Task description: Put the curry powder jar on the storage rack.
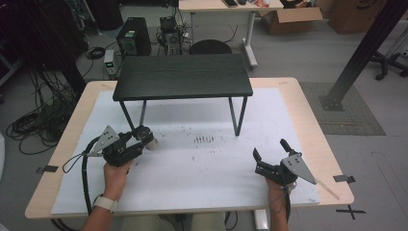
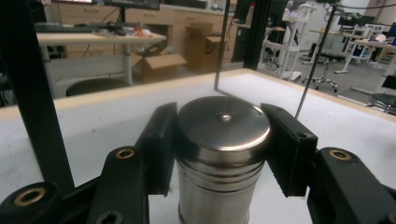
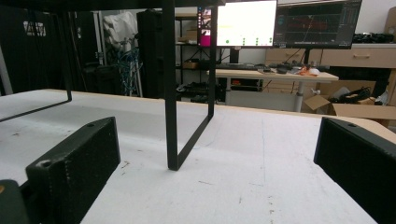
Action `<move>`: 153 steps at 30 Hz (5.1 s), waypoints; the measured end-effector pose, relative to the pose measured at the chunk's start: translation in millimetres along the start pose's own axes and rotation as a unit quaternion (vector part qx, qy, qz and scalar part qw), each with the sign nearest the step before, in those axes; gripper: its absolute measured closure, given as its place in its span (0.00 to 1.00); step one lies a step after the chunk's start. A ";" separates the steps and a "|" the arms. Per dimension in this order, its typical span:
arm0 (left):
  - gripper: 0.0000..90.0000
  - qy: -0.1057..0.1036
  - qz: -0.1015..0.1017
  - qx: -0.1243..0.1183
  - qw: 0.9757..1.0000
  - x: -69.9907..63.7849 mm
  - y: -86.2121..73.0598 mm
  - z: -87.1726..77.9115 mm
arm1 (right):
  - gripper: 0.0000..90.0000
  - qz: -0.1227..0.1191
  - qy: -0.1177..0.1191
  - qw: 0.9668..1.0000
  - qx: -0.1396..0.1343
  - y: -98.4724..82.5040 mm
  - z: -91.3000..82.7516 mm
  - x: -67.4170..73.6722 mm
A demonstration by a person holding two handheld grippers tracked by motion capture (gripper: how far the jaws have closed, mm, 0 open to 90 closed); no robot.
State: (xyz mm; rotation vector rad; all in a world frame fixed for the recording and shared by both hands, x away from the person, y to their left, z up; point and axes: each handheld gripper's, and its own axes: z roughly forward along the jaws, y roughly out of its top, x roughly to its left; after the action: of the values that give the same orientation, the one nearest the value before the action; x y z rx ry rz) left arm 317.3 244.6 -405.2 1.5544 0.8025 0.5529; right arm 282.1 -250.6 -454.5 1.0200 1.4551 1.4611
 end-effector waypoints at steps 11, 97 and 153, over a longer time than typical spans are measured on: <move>0.55 -0.007 0.024 -0.013 1.000 -7.8 42.4 -9.7 | 0.00 0.001 0.000 1.000 -0.001 0.0 -0.1 -0.1; 0.55 -0.064 0.028 -0.068 0.995 -9.6 204.9 78.8 | 0.00 0.003 0.000 1.000 -0.002 -0.2 -0.3 -0.4; 0.47 0.006 0.043 0.056 0.997 -6.0 197.1 145.0 | 0.00 0.004 0.000 1.000 -0.006 -0.4 -1.1 -0.7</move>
State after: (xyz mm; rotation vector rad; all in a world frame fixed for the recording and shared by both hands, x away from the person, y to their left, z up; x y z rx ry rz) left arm 456.1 141.7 -231.9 1.6972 0.7896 0.5896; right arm 281.3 -251.6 -454.9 1.0195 1.4435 1.4740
